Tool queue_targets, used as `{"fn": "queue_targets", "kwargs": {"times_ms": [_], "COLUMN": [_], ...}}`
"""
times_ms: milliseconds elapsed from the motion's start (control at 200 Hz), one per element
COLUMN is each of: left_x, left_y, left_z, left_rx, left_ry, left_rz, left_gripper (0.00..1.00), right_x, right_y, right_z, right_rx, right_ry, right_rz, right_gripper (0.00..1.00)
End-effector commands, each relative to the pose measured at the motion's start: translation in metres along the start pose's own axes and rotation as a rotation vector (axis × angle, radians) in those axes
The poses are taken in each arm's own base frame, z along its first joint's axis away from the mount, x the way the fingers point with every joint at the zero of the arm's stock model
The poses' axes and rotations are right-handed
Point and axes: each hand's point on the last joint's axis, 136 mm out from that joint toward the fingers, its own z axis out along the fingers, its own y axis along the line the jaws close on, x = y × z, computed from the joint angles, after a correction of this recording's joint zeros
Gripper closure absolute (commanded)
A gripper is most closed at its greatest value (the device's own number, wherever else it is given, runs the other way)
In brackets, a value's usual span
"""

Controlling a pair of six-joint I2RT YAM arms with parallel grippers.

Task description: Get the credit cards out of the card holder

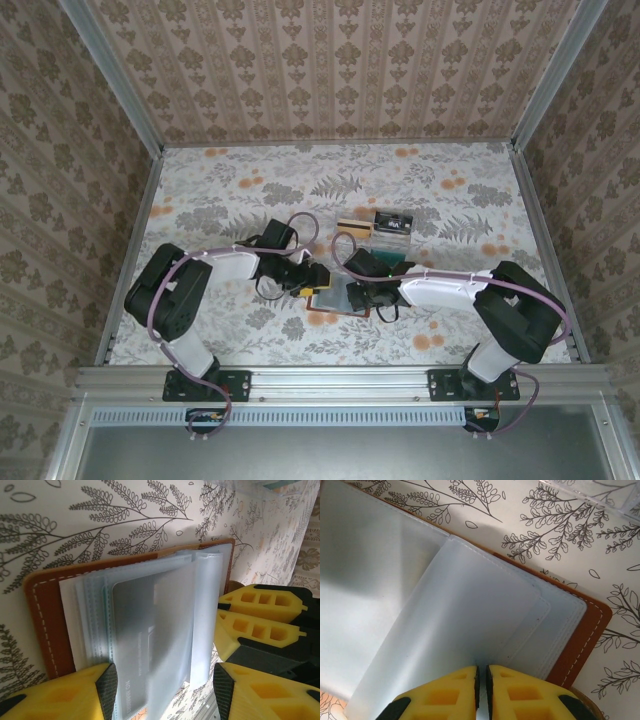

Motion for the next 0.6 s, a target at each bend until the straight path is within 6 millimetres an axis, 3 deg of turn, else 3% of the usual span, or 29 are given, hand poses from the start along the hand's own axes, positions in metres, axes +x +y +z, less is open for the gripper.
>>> {"fn": "queue_targets", "kwargs": {"times_ms": [0,195,475,595], "left_x": [0.006,0.005,0.002,0.003], "left_y": [-0.007,-0.016,-0.046,-0.057], "left_z": [0.006,0.004,-0.002,-0.001], "left_rx": [0.052,0.082,0.157,0.172], "left_ry": [0.033,0.028,0.018,0.031], "left_rz": [0.004,0.025,0.102,0.126], "left_gripper": [0.43,0.44,0.43,0.43], "right_x": [0.019,0.017,0.01,0.002], "right_y": [-0.008,-0.008,-0.006,-0.007], "right_z": [0.006,0.006,0.001,-0.01], "right_rx": [0.029,0.03,0.009,-0.016], "right_ry": [0.055,0.048,0.008,-0.053], "right_rz": [0.006,0.01,0.04,0.086], "right_gripper": [0.84,0.84,0.83,0.82]}}
